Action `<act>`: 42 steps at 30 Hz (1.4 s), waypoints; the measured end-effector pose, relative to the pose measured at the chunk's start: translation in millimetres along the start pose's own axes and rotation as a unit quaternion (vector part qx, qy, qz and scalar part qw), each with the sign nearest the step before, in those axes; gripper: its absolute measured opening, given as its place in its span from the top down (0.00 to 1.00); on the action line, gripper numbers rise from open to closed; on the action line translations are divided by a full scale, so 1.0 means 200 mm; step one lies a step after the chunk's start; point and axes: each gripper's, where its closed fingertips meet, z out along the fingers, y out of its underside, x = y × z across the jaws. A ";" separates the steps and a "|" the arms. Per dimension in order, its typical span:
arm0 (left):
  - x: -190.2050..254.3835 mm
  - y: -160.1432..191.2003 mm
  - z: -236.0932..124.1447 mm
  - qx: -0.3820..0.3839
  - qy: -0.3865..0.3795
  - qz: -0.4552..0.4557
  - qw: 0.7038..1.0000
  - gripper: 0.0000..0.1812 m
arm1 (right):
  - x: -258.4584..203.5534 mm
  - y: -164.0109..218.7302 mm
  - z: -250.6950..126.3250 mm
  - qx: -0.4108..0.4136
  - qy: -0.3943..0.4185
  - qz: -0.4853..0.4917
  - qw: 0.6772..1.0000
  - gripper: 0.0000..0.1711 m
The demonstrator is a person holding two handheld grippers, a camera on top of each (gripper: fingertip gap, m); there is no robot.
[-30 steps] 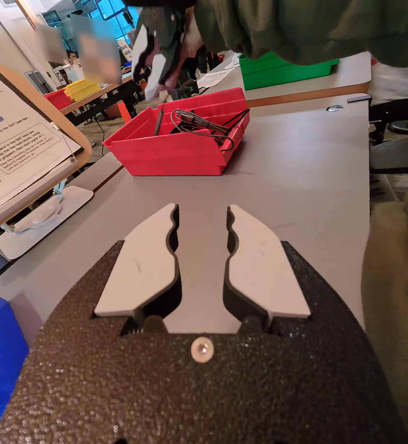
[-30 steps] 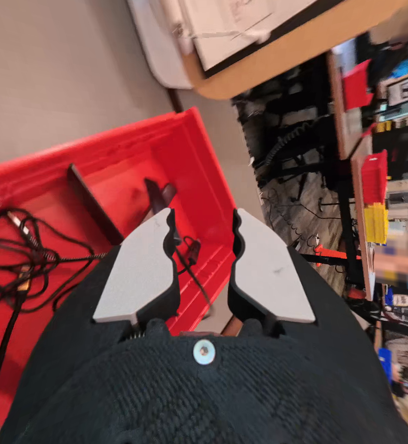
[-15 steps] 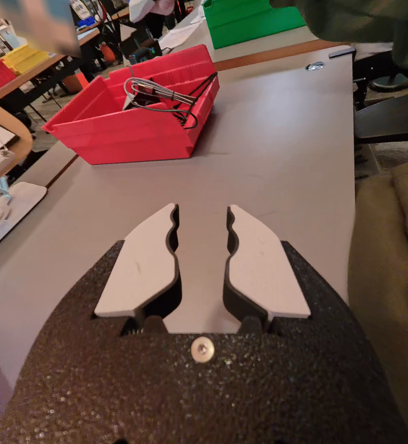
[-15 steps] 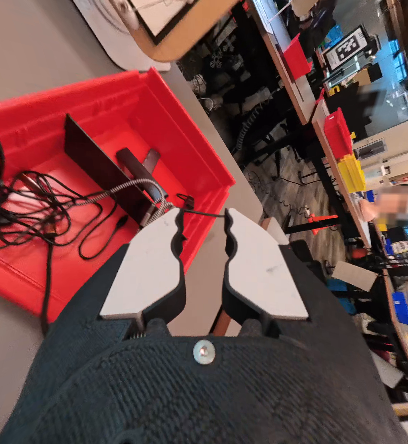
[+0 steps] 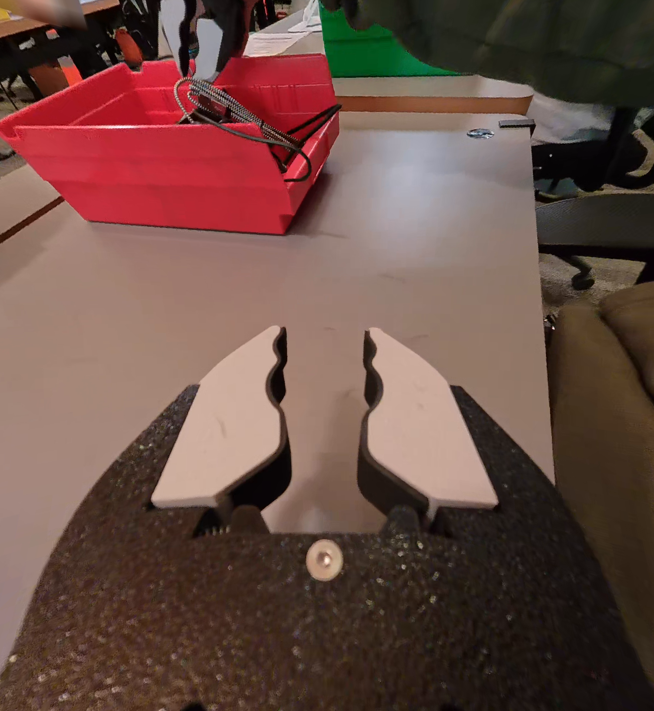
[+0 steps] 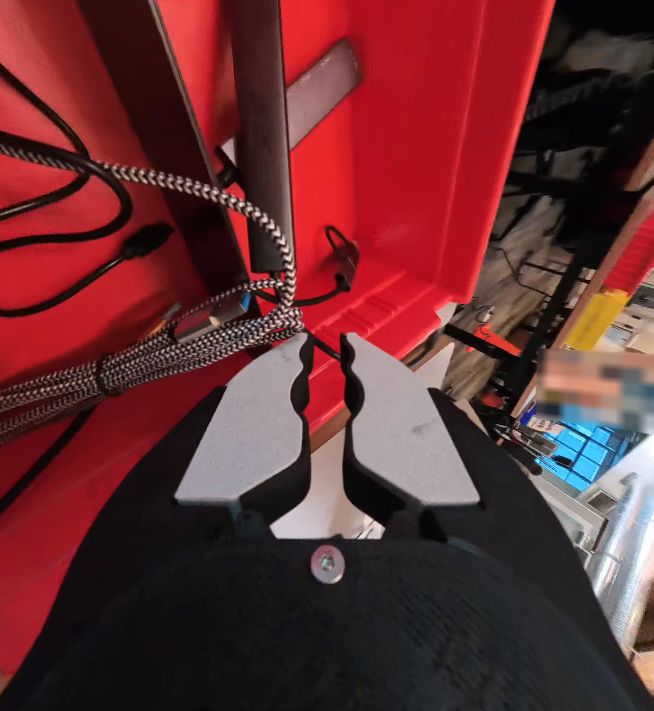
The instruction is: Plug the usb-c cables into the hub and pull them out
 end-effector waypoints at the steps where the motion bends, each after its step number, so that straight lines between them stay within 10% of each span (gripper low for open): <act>1: -0.01 0.01 -0.01 -0.001 0.003 -0.005 1.000 0.79 | 0.00 0.02 0.00 -0.008 -0.011 0.000 1.000 0.90; 13: -0.18 -0.03 -0.08 0.012 0.022 -0.018 1.000 0.79 | 0.10 0.04 0.08 -0.046 0.001 -0.132 0.990 0.82; 19: -0.21 -0.01 -0.11 0.013 0.026 -0.020 0.999 0.79 | 0.23 -0.01 0.10 -0.027 0.067 -0.162 0.984 0.96; 30: -0.28 0.05 -0.15 0.022 0.013 -0.059 0.998 0.80 | 0.41 -0.50 -0.27 0.267 0.101 0.029 0.958 0.98; 42: -0.23 0.07 -0.12 0.006 0.016 -0.048 0.999 0.80 | 0.48 -0.29 0.09 0.143 0.170 0.096 0.970 0.98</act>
